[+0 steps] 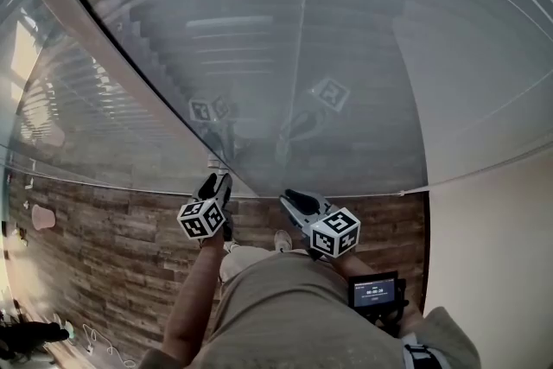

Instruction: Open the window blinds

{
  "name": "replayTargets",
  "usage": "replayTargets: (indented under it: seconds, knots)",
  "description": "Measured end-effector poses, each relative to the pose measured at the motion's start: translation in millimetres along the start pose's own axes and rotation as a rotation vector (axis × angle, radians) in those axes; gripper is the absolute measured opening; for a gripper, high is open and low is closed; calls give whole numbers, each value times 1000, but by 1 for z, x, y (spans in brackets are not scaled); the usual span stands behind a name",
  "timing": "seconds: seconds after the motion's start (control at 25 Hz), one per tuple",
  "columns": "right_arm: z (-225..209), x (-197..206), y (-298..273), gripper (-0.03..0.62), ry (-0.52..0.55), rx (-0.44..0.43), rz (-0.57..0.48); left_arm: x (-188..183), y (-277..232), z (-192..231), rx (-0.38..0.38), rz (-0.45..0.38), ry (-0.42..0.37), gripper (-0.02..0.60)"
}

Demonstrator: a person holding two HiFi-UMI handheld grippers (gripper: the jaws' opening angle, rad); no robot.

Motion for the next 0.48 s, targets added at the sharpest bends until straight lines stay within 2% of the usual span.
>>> replayTargets:
  seconds: [0.08,0.12,0.2,0.28,0.48]
  knots:
    - [-4,-2,0,91,-1,2,-1,-1,-2,-14,-82,1,-237,184]
    - [-5,-2,1,91,-1,3,-2,0,-2,-21,-108,0,-312,184]
    - [-6,1,2,91,-3,7,-4,2,-2,-29,-153,-8,-401,175]
    - [-9,0,2,91,-8,8,-5,1,-5,-33,-183,-15,-428,137]
    - [-9,-7,0,91,-12,3,-8,-6,-4,-32,-162,-17,-367,132]
Point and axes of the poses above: the fingertips, and each gripper's own axes: y backward along the fingers, z to its left, x out of its underside, the point moved 10 cm from there along y, backward along the fingers, and after that the axes turned 7 degrees about y, right-handed, at the moved point
